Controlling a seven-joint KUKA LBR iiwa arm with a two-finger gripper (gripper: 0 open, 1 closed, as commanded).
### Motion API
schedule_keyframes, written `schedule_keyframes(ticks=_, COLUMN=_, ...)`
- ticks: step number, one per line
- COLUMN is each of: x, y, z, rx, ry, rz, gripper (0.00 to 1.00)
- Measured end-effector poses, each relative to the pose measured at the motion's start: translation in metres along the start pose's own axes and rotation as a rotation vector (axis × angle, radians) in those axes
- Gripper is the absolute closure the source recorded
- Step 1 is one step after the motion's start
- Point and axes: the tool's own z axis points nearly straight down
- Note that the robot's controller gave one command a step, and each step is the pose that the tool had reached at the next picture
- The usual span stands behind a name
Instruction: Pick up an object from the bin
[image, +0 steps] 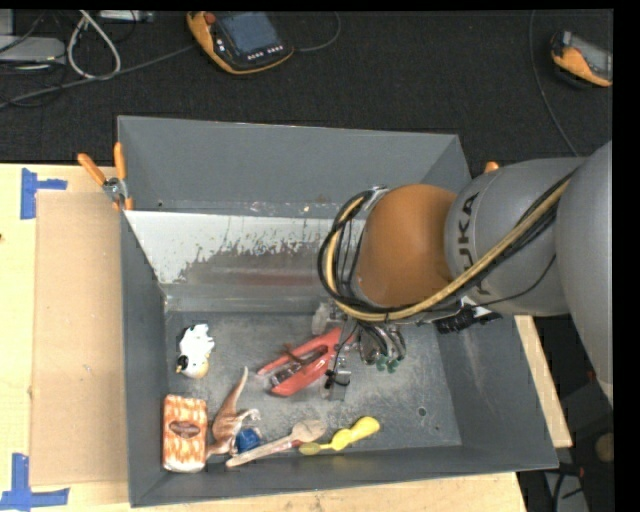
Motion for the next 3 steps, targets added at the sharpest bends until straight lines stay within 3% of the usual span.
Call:
schedule_keyframes(ticks=1, x=0.034, y=-0.020, z=0.040, rx=0.000, ry=0.000, rz=0.157, gripper=1.00)
schedule_keyframes(ticks=2, x=0.034, y=-0.020, z=0.040, rx=0.000, ry=0.000, rz=0.158, gripper=1.00)
schedule_keyframes(ticks=3, x=0.032, y=-0.023, z=-0.007, rx=0.002, ry=0.010, rz=0.150, gripper=1.00)
